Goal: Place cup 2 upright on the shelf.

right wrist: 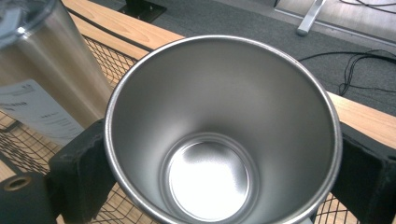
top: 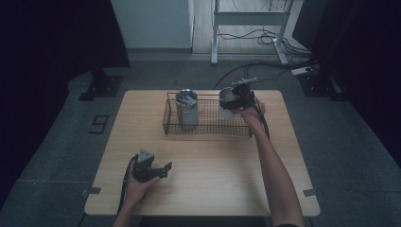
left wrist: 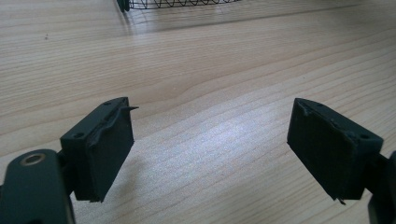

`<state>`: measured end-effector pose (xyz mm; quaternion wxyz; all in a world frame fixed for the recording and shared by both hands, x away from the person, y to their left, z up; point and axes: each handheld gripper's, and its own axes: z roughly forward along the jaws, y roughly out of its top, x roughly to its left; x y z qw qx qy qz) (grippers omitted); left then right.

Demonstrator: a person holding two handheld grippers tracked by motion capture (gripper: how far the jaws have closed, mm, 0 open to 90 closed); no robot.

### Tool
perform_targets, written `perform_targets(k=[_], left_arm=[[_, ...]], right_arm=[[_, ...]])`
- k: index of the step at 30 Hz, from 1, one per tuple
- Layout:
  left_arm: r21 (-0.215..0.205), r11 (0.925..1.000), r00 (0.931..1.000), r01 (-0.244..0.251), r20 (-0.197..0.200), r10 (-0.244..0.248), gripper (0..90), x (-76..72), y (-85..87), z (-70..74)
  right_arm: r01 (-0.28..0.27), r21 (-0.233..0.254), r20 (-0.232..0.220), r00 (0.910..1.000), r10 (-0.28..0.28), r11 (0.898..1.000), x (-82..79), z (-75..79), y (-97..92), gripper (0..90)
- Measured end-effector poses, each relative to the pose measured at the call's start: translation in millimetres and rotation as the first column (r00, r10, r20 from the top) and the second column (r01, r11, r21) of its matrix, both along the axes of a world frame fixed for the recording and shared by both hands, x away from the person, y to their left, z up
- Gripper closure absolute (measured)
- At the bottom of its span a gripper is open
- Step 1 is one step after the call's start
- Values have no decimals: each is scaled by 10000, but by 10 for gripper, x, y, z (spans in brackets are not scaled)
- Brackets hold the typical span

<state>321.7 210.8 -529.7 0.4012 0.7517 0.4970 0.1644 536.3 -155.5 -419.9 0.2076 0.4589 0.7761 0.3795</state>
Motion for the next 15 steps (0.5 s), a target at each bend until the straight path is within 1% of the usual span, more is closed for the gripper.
perform_targets(k=[7, 11, 15], left_arm=[[60, 10000, 10000, 5, -48, -5, 146, 5, 0, -12], [62, 10000, 10000, 31, -54, -31, 147, 5, -2, -13], [79, 10000, 10000, 40, -75, -40, 147, 7, -3, -17]], right_arm=[[-28, -123, -204, 9998, 26, 9999, 47, -118, 5, 68], [-24, -99, -278, 9996, 21, 9999, 67, -171, 2, 68], [-3, -206, -428, 9991, -6, 9998, 89, -242, 8, 68]])
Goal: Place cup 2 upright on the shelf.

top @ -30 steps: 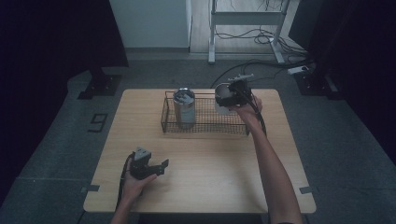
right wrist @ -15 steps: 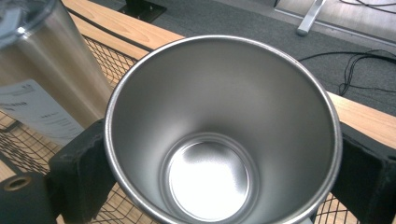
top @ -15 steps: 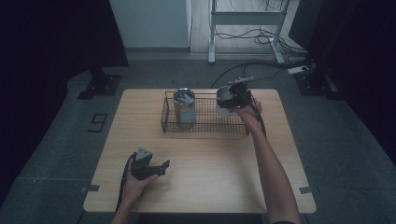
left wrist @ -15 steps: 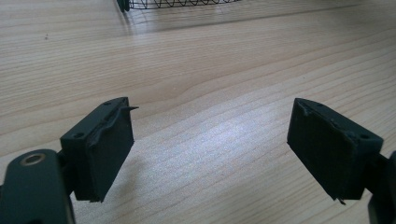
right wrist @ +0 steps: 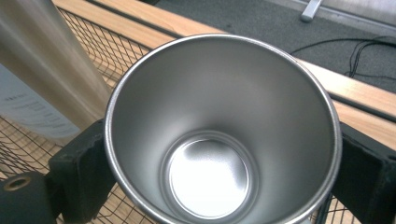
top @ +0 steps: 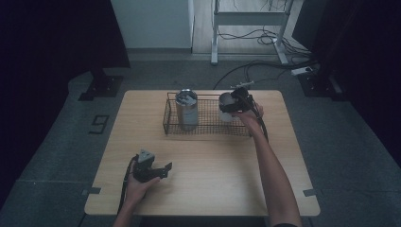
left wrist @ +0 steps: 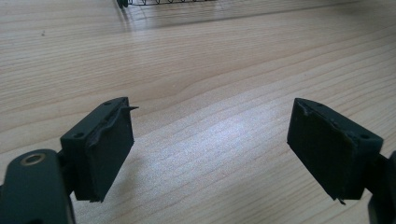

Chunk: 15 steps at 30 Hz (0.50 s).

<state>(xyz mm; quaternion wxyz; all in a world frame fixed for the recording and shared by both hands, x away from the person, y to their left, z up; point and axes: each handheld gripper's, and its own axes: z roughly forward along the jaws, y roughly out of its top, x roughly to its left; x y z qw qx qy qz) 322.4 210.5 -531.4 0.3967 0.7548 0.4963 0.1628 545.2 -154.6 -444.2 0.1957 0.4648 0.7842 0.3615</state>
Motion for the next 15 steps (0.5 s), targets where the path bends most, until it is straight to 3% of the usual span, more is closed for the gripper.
perform_targets(k=[15], left_arm=[[6, 10000, 10000, 6, -29, -6, 147, 1, -8, -9]], right_arm=[[-110, -370, -384, 9992, 96, 9993, 53, -158, 80, 68]])
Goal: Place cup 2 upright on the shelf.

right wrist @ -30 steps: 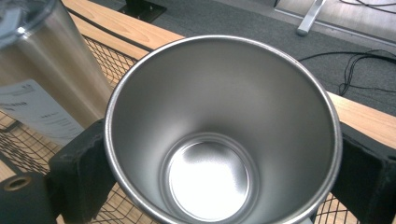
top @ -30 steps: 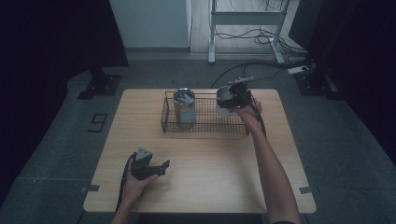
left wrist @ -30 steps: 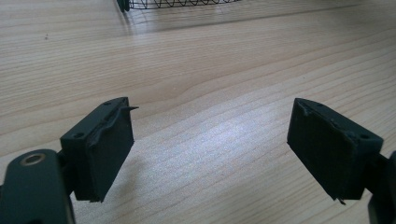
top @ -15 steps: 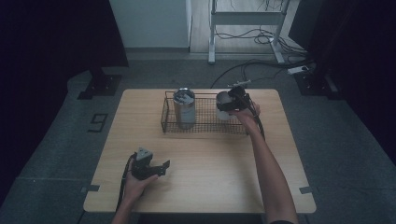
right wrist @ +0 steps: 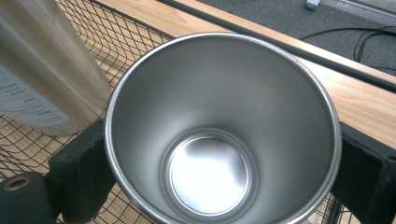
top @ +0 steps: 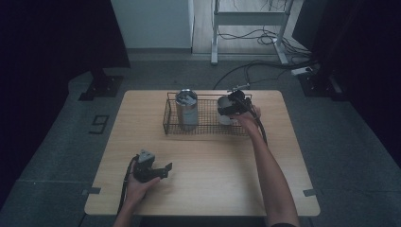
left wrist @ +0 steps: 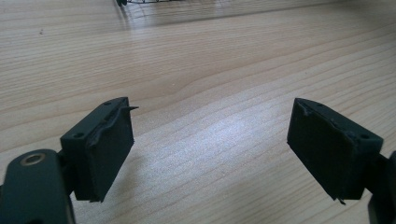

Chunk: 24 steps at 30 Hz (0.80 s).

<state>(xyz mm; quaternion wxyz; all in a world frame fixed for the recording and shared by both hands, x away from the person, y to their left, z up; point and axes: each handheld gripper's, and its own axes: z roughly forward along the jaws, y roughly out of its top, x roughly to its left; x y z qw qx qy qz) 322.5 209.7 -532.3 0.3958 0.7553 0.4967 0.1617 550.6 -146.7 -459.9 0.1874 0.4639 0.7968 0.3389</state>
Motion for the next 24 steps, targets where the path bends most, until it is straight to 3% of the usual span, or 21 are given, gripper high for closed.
perform_targets(k=[19, 24], left_arm=[[93, 9999, 9999, 123, -60, -122, 147, 3, -22, -19], [115, 9998, 9998, 147, -98, -146, 148, 4, -32, -26]], right_arm=[[157, -265, -389, 9991, -167, 9995, 52, -124, -12, 67], [81, -602, -505, 9987, -112, 9982, 34, -125, 15, 64]])
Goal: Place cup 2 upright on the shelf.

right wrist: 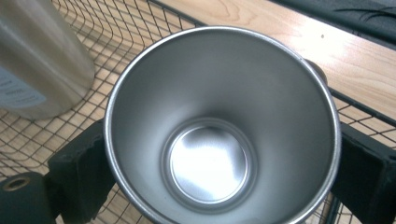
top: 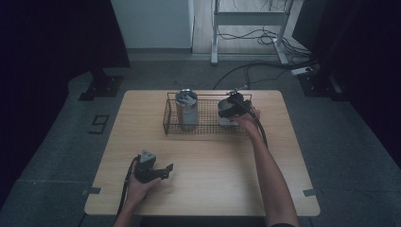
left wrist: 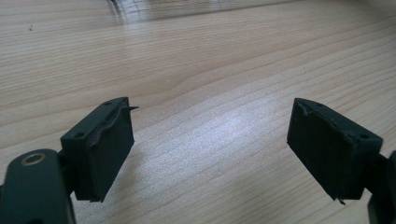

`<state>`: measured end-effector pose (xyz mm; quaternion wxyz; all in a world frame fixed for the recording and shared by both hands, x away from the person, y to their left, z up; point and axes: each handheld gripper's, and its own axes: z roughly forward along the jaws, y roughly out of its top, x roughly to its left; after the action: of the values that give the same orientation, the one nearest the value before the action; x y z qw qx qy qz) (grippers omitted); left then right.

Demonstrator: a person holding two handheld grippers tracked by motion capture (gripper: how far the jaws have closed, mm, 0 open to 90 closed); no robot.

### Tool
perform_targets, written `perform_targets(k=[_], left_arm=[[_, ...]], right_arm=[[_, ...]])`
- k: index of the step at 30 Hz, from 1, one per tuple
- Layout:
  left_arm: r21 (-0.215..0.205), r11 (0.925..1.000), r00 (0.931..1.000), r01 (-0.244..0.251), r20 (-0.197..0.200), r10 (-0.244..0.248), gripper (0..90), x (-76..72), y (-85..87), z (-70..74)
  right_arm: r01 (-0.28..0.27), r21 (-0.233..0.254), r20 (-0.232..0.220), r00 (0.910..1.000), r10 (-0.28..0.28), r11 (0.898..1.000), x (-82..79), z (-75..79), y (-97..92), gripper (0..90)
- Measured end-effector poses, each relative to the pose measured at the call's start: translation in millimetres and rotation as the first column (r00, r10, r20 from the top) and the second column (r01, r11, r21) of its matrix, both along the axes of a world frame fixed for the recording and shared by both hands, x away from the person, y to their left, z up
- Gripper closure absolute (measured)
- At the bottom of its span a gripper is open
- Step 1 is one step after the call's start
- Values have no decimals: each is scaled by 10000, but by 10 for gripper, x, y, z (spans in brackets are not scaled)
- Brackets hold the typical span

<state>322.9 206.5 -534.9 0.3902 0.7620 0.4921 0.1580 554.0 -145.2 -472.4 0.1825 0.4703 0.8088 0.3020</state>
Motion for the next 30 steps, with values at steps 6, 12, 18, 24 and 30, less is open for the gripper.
perform_targets(k=[6, 12, 18, 24, 30], left_arm=[[18, 10000, 10000, 57, -16, -57, 148, -2, -6, -2], [-27, 10000, 10000, 15, -54, -15, 150, 5, 4, -12], [-91, 10000, 10000, 3, -57, -3, 150, 8, 9, -8], [-193, 9998, 9999, 110, -71, -111, 151, 4, -16, 1], [492, 9987, 9999, 166, -13, -166, 151, 6, -59, -43]], right_arm=[[166, 78, 308, 9994, -168, 9998, -44, 11, -11, 0], [233, 346, 561, 9981, -253, 9991, -66, 67, -11, 0], [361, 782, 790, 9960, -423, 9963, -109, 130, -62, 0], [319, 1253, 1010, 9939, -447, 9916, -160, 188, -114, 39], [255, 1411, 1003, 9942, -399, 9897, -235, 220, -132, 48]])
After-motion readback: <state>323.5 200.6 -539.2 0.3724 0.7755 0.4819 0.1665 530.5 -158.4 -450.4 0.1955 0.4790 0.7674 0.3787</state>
